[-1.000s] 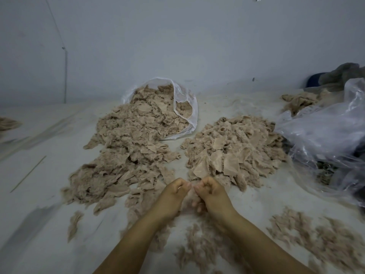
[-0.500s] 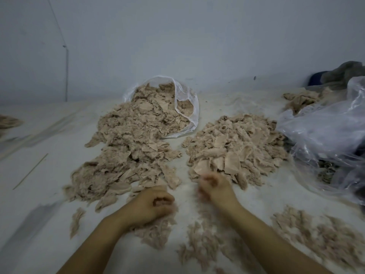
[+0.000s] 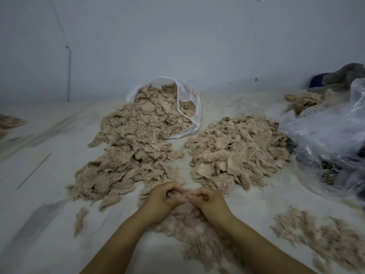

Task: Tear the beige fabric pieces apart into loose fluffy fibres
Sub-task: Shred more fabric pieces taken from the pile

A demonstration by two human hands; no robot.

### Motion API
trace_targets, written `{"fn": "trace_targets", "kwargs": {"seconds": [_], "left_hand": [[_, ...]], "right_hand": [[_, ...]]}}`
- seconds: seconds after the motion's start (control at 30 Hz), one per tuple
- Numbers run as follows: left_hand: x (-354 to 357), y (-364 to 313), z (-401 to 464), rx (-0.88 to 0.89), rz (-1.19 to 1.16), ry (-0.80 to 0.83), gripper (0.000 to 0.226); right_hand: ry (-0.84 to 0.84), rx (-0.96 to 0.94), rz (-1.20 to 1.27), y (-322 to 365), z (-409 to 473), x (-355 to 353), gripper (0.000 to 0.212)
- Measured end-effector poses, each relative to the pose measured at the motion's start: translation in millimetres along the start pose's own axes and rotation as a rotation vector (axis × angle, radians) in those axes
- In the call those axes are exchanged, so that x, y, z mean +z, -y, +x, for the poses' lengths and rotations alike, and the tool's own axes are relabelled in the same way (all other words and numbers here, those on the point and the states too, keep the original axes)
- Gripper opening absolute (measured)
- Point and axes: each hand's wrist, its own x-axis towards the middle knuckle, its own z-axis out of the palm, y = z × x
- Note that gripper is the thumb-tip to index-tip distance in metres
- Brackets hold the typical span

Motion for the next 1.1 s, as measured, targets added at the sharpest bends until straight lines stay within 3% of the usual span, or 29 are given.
{"fn": "trace_targets", "kwargs": {"seconds": [0.1, 0.2, 0.33, 0.4, 0.5, 0.57, 0.87, 1.0, 1.07, 1.1], "left_hand": [[-10, 6, 3, -0.060, 0.100, 0.016, 0.016], [-14, 10, 1, -0.072, 0.109, 0.001, 0.009], [3, -5, 7, 0.003, -0.034, 0.060, 0.027], [13, -9, 10, 0.020, 0.013, 0.070, 0.005], [15, 0, 13, 0.028, 0.060, -0.110, 0.030], [11, 6, 13, 0.034, 0.074, -0.191, 0.034], [6, 29, 11, 0.084, 0.480, -0.143, 0.025], [7, 12, 11, 0.121, 0.268, -0.031, 0.024], [12, -4, 11, 0.036, 0.028, 0.082, 0.066], [13, -12, 11, -0.025, -0.144, 0.135, 0.075]], "right_hand": [[-0.063, 0.044, 0.202, -1, 5, -9, 0.022], [-0.004, 0.061, 0.335, 0, 5, -17, 0.016], [0.063, 0.016, 0.368, 4, 4, -9, 0.013], [-0.001, -0.026, 0.358, 5, 3, -7, 0.014], [-0.133, -0.064, 0.371, 3, 6, -15, 0.020], [-0.128, -0.070, 0.409, 2, 6, -19, 0.020], [-0.233, -0.143, 0.572, 3, 8, -24, 0.012], [-0.069, -0.116, 0.550, 7, 6, -20, 0.013], [-0.010, -0.104, 0.517, 8, 5, -17, 0.010], [0.004, -0.109, 0.494, 9, 4, -16, 0.007]]}}
